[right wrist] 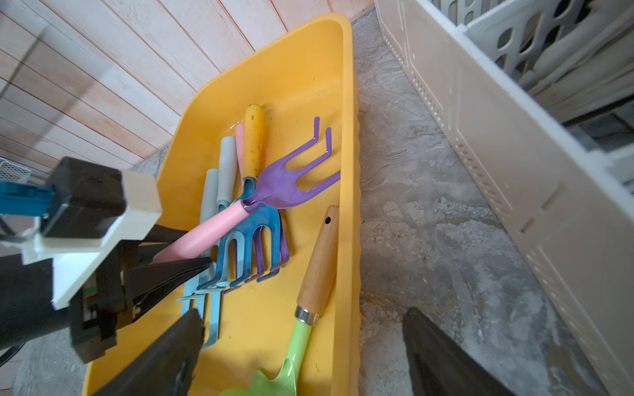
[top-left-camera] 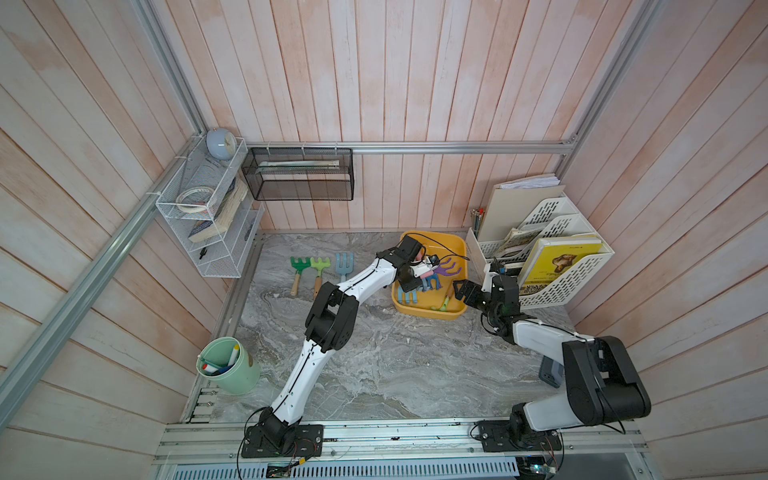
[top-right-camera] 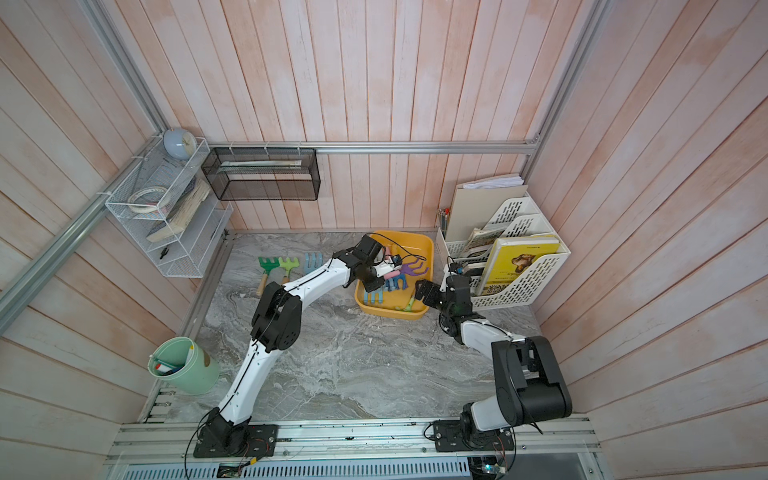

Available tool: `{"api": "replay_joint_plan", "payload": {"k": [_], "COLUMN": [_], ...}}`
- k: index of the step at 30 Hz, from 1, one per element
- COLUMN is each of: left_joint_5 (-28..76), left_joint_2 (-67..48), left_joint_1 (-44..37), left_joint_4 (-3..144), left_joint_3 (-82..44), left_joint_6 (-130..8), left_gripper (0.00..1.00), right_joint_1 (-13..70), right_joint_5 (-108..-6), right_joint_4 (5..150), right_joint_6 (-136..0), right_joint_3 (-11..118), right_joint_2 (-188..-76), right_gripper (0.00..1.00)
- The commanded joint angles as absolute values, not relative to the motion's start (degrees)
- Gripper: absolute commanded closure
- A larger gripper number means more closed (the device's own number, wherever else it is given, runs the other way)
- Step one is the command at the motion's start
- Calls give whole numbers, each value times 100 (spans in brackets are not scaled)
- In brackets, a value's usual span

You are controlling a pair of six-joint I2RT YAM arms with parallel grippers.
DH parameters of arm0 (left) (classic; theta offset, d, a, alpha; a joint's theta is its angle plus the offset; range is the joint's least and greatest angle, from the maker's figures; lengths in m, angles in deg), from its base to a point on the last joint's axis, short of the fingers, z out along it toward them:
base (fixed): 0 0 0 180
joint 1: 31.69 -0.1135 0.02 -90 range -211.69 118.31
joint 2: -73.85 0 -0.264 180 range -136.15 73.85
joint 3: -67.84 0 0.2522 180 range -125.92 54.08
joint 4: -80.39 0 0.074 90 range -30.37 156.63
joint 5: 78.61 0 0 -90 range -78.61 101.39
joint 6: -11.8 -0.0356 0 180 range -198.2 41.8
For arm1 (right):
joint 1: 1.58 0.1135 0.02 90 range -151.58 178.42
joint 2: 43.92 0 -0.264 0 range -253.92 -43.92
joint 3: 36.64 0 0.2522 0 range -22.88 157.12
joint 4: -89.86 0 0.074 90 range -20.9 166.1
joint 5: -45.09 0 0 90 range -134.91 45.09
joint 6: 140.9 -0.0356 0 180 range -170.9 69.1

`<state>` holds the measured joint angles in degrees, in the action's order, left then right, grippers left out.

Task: Take the hand rake out of the storage box
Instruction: Pick up the rake from the storage box.

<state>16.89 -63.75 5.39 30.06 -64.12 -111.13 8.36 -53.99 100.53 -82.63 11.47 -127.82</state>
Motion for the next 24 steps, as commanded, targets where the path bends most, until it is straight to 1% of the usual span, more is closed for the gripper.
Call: {"api": "replay_joint_plan", "payload": {"k": [1,4,5,6,8,10,11,12,13,15,18,24], "left_joint_5": [1515,1054,967,894,719,284,-38,-76,-59,-264,-360,-96], "left_joint_2": [-5393,-4634,-4325,-3982,-3341,-2682,-2369,-2115,-1969,-1946,-2437,-3121], "left_joint_1": [614,672,681,681,656,576,486,357,246,71,-104,-293], "left_joint_4": [3797,4389,4696,5092,5888,6722,6986,7174,7359,7507,6999,6671], "left_joint_3": [-5747,-4808,-4364,-3870,-2936,-1996,-1583,-1189,-873,-431,-567,-834], "left_joint_6": [-10613,-10081,-9897,-9674,-9154,-8330,-7673,-7053,-6737,-6314,-5956,-5506], "left_gripper": [91,92,92,95,96,97,96,96,96,96,94,93], "right_joint_1": [809,809,810,810,809,805,809,809,809,806,810,809], "right_joint_5": [-5378,-5373,-5376,-5378,-5409,-5424,-5439,-5469,-5494,-5510,-5493,-5354], "right_joint_4": [10098,10094,10097,10098,10106,10106,10121,10168,10224,10300,10192,10071], "right_joint_6": [-8295,-8303,-8307,-8307,-8316,-8325,-8324,-8333,-8355,-8384,-8386,-8360], "right_joint_3": [1096,1088,1095,1092,1104,1092,1076,1047,1001,947,960,950], "right_joint_2": [-12706,-12700,-12713,-12719,-12732,-12732,-12711,-12669,-12629,-12529,-12445,-12295], "right_gripper": [7,7,7,7,7,7,7,7,7,7,7,7]}}
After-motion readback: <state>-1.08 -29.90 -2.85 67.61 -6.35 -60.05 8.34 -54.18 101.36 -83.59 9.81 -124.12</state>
